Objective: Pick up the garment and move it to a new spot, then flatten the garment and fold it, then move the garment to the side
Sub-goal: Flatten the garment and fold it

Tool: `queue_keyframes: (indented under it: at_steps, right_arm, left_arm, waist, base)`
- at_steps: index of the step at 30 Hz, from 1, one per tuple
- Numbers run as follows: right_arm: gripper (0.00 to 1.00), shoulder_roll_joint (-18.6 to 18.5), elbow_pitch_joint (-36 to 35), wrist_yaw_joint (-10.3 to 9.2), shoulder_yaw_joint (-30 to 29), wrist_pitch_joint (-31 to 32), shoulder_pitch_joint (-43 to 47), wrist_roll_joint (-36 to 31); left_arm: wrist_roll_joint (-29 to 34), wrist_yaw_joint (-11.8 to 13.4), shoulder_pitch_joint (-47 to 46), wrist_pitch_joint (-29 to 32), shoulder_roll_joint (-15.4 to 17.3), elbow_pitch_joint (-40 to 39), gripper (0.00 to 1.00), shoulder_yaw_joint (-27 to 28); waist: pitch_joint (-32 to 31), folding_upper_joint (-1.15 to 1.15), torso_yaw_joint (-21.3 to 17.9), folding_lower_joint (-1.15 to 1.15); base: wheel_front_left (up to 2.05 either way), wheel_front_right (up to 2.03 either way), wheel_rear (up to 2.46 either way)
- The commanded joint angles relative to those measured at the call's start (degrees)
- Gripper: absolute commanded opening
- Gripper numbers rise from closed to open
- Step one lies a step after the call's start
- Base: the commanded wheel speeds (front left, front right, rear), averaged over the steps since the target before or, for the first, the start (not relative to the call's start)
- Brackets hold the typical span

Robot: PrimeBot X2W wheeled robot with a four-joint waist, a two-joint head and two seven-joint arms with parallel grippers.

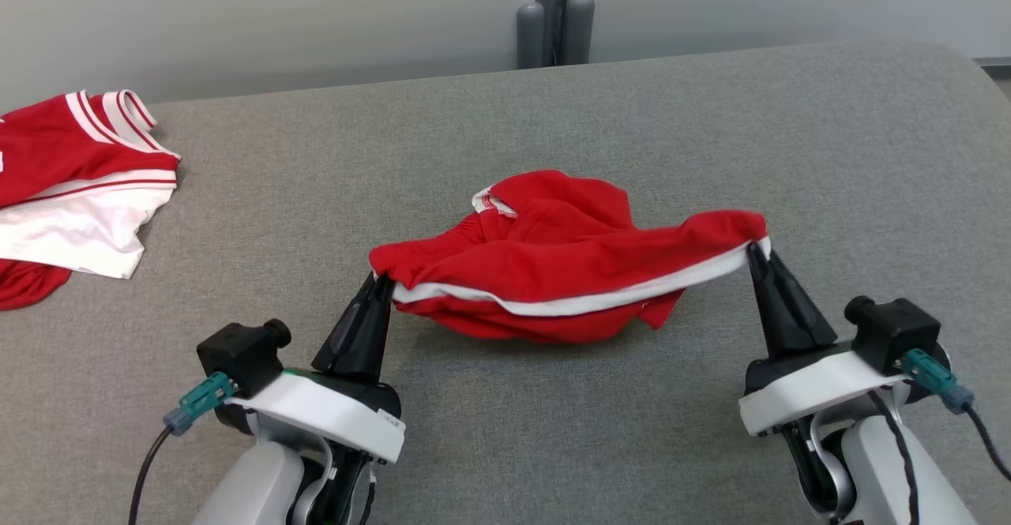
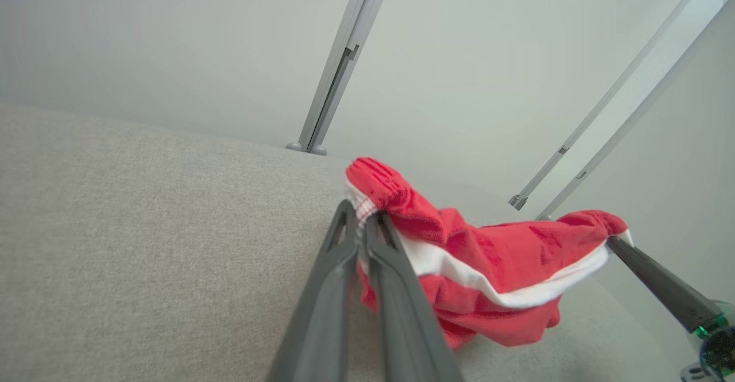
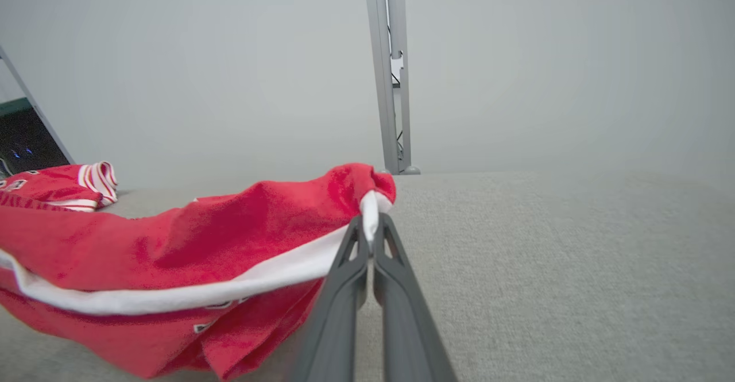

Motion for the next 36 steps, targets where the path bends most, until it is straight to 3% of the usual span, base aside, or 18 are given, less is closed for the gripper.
queue_keyframes:
  at_steps: [1, 6, 12, 18, 23, 30, 35, 36]
  right_arm:
    - [0.0, -0.2, -3.2, -0.01, -0.3, 0.0, 0.7, 1.5]
    - [0.0, -0.7, -14.3, -0.01, -1.0, 0.0, 2.0, 4.9]
    - [0.0, -1.4, -24.6, -0.01, -2.4, 0.0, 4.1, 7.6]
    - [0.0, -2.4, -33.2, -0.01, -4.7, 0.4, 5.8, 9.0]
    - [0.0, -2.6, -38.1, -0.01, -6.4, 3.4, 5.3, 10.7]
    - [0.0, -3.7, -35.2, -0.01, -5.5, 7.0, -1.4, 12.0]
    - [0.0, -4.2, -26.5, -0.01, -3.4, 6.7, -15.3, 14.2]
    - [0.0, -3.4, -21.8, 0.0, -2.7, 5.4, -22.9, 14.3]
  left_arm:
    - [0.7, 0.3, -0.3, -0.3, 0.1, -2.4, 0.0, 0.8]
    - [1.9, 1.3, 0.3, 0.1, 1.0, -11.0, 0.0, 1.2]
    - [2.7, 4.7, 1.1, 2.9, 3.1, -23.2, 0.0, 2.2]
    - [3.5, 8.7, -0.4, 8.7, 6.2, -35.9, 0.0, 3.7]
    - [2.9, 10.3, -4.0, 15.3, 8.8, -42.3, 0.0, 4.5]
    - [4.2, 8.1, -13.5, 20.3, 11.0, -37.5, 0.0, 4.1]
    - [5.2, 5.6, -26.4, 23.0, 10.3, -26.6, 0.0, 3.4]
    - [5.4, 5.0, -32.5, 24.0, 9.8, -21.4, 0.0, 3.8]
  waist:
    - [-0.6, 0.0, -0.2, 0.0]
    - [-2.1, 0.0, -0.3, 0.0]
    - [-4.1, 0.0, -0.5, 0.0]
    - [-5.3, 0.0, -0.6, 0.0]
    - [-4.7, 0.0, -0.5, 0.0]
    - [-1.3, 0.0, -0.7, 0.0]
    - [4.3, 0.0, -2.0, 0.0]
    - [7.3, 0.0, -3.1, 0.0]
  base:
    - [0.0, 0.0, 0.0]
    - [0.0, 0.0, 0.0]
    - [0.0, 0.0, 0.0]
    - [0.0, 0.0, 0.0]
    - [0.0, 0.0, 0.0]
    - [0.0, 0.0, 0.0]
    - [0.0, 0.0, 0.0]
    - [0.0, 0.0, 0.0]
